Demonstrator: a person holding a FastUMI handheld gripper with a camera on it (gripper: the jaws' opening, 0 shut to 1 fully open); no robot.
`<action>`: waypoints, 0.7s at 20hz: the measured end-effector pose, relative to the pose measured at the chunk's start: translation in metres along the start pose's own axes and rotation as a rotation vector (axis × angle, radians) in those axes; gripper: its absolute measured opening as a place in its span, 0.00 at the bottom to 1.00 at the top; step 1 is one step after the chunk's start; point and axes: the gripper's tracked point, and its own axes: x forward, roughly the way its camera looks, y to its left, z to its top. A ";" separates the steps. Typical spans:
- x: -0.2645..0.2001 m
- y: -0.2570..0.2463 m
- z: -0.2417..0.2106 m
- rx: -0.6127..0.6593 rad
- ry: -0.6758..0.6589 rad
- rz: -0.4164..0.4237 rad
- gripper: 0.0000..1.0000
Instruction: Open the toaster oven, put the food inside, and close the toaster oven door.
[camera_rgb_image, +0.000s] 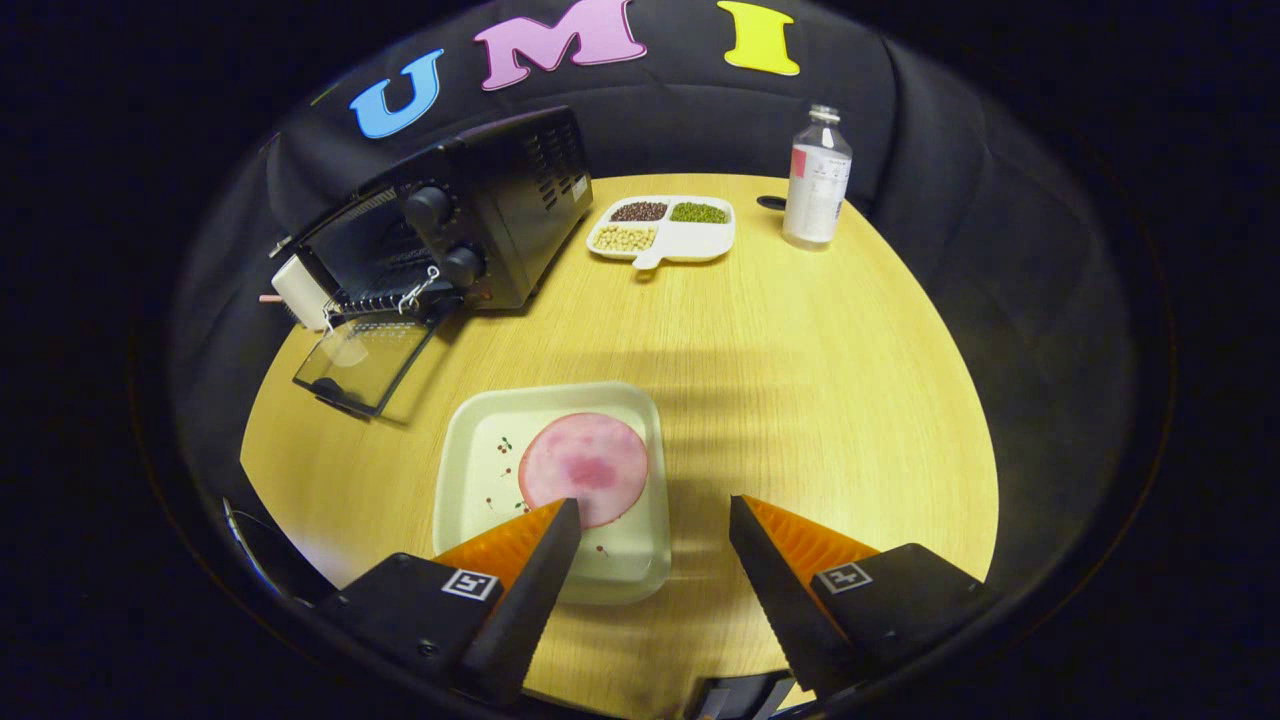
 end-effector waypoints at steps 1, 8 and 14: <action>0.003 0.002 -0.004 -0.005 0.013 0.008 0.97; 0.011 0.006 -0.015 -0.061 0.028 0.020 0.61; 0.010 0.000 -0.015 0.005 0.016 -0.007 0.32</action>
